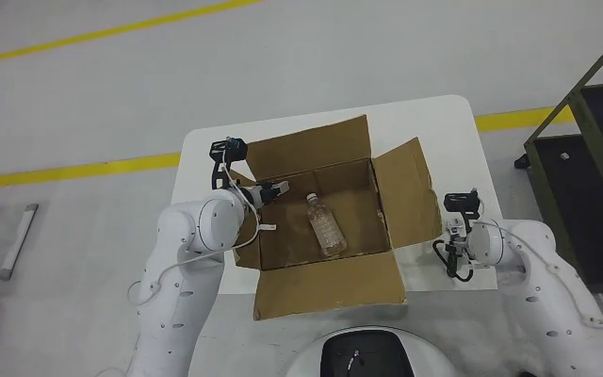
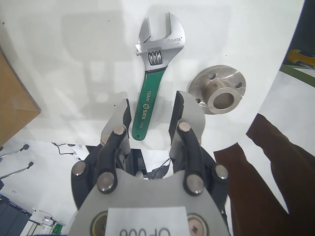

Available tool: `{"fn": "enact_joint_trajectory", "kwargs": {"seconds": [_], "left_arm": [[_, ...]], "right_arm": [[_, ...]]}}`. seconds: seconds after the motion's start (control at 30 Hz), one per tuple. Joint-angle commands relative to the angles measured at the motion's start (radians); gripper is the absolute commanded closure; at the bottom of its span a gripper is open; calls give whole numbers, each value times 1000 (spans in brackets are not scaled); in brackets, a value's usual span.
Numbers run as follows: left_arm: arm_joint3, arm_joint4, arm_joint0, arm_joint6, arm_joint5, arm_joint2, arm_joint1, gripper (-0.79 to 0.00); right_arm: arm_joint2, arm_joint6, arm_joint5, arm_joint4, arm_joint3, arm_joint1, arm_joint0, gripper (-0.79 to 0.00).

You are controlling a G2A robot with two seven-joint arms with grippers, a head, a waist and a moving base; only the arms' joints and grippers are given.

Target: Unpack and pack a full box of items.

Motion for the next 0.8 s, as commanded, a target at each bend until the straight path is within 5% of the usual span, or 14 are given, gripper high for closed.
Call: {"fn": "enact_joint_trajectory", "kwargs": {"seconds": [0.0, 0.77], "left_arm": [[0, 0, 0, 0, 0, 0, 0, -785], [0, 0, 0, 0, 0, 0, 0, -785]], "right_arm": [[2, 3, -3, -2, -5, -6, -2, -382], [28, 49, -48, -101, -1, -85, -13, -379]]}}
